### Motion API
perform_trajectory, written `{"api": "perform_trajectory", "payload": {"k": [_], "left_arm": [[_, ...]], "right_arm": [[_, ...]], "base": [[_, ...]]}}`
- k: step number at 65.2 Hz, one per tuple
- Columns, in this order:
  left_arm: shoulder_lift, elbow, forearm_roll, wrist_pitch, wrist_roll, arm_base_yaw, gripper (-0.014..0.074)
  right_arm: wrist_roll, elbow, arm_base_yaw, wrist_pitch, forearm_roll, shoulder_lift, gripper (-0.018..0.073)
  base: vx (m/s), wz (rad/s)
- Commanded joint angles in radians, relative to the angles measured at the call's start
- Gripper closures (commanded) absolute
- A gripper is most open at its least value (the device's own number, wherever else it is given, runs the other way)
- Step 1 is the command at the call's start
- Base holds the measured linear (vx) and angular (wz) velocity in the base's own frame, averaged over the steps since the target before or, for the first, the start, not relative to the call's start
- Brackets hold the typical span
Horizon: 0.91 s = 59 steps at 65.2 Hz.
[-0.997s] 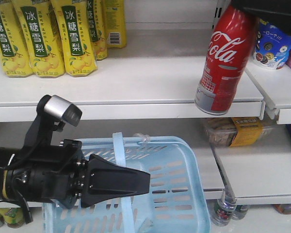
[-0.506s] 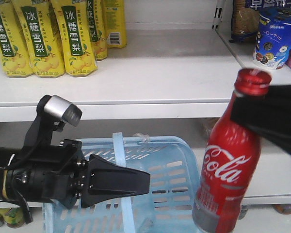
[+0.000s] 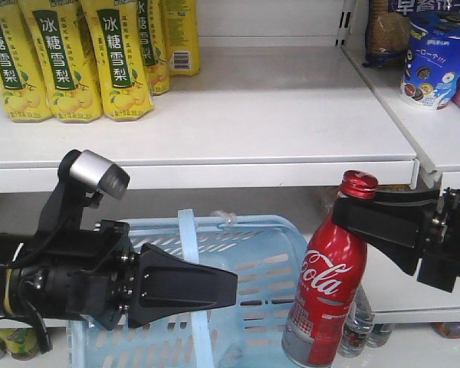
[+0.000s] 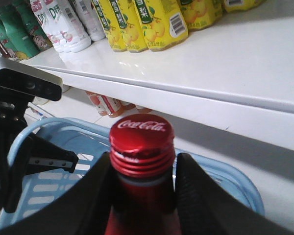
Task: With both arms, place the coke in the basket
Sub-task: 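Lift the bottle off the shelf and lower it toward the basket, then lower the bottle into the basket beside the left gripper and release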
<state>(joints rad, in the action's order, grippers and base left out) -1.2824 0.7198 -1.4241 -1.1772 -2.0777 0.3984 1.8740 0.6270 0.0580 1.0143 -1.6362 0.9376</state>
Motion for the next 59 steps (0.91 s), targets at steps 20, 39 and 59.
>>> {"api": "perform_trajectory", "payload": {"k": [20,39,59], "left_arm": [[0.031,0.026,0.083,-0.204,0.001,0.003,0.0603],[0.031,0.026,0.083,-0.204,0.001,0.003,0.0603],[0.031,0.026,0.083,-0.204,0.001,0.003,0.0603]], "right_arm": [[-0.131,0.027,-0.163,-0.038,0.105,0.089,0.0564],[-0.179,0.027,-0.401,-0.377,0.088,0.148,0.0561],[-0.189,0.027,-0.479,-0.395,0.053,0.218,0.0448]], "base": [[0.0,0.0],[0.0,0.0],[0.0,0.0]]}}
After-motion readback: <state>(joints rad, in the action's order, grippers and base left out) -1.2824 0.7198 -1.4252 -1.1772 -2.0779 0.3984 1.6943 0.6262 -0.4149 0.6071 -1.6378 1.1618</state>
